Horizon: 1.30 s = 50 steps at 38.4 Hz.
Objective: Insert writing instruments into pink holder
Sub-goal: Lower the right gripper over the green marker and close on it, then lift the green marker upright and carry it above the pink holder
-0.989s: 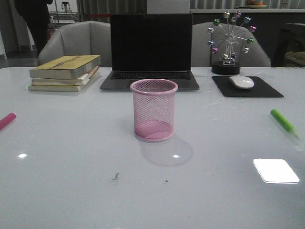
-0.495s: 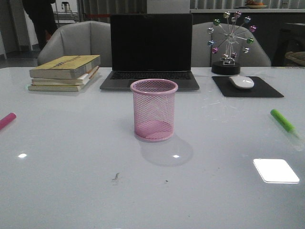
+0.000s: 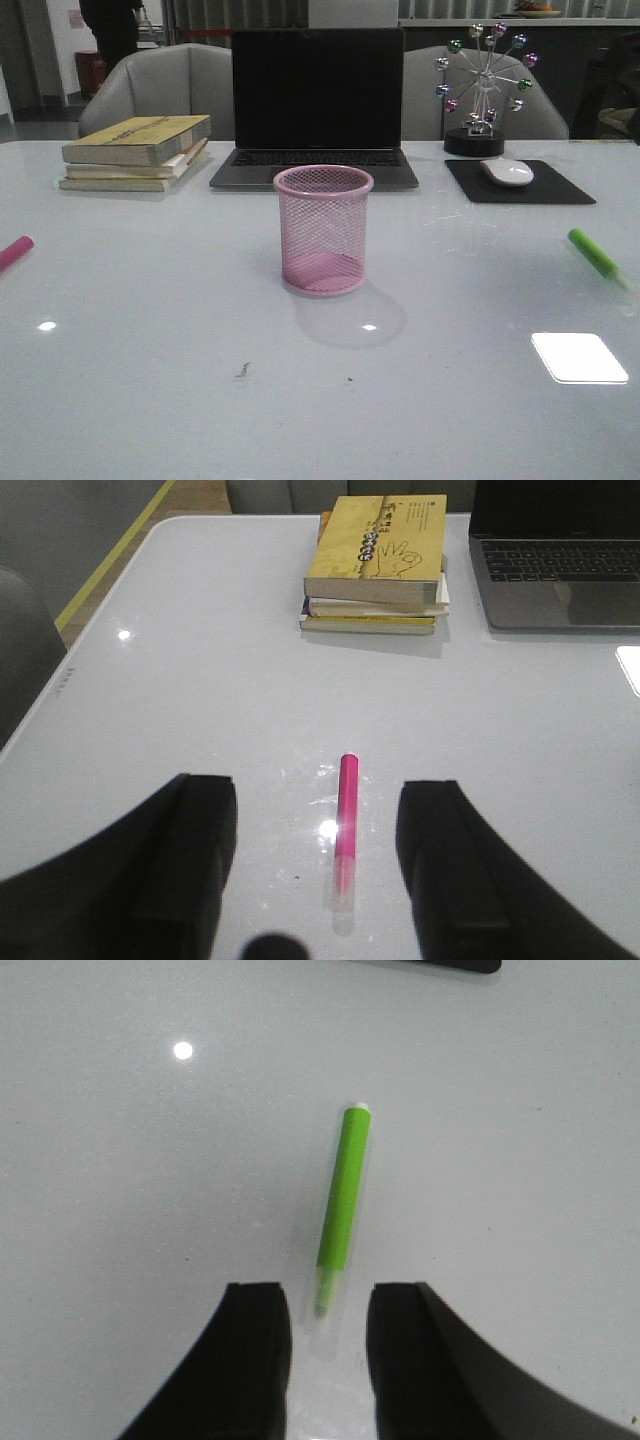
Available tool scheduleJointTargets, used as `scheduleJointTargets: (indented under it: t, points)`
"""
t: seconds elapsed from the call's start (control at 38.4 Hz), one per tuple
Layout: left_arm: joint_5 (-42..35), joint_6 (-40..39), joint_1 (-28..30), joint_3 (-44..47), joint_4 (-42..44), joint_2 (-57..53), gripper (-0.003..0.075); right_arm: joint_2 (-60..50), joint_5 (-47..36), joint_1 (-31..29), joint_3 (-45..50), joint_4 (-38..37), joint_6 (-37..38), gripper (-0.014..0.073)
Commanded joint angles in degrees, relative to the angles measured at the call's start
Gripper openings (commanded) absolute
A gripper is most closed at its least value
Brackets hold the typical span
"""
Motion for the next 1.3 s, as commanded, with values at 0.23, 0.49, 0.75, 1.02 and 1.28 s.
scheduleJointTargets:
  t: [0.23,0.49,0.75,1.02,1.28]
  points:
    - [-4.9,-0.2,0.1,-1.8,0.1,-0.3,0.0428,16.2,7.7,-0.4,-17.1,-3.7,0.2,0.0342]
    - [-4.8,-0.2,0.1,-1.8,0.1,-0.3,0.0428,22.1,7.3,-0.4,-17.1,-4.0,0.2,0.0342]
    - [-4.8,-0.2,0.1,-1.8,0.1,-0.3,0.0428,25.6,6.0,-0.4,-17.1,-5.4,1.4,0.0342]
    - [-4.8,-0.2,0.1,-1.8,0.1,-0.3,0.0428,29.1,6.8,-0.4,-17.1,-2.1,1.9,0.0338]
    - [-4.8,-0.2,0.1,-1.8,0.1,-0.3,0.0429,29.1,9.3,-0.4,-17.1,-2.1,1.9,0.0057]
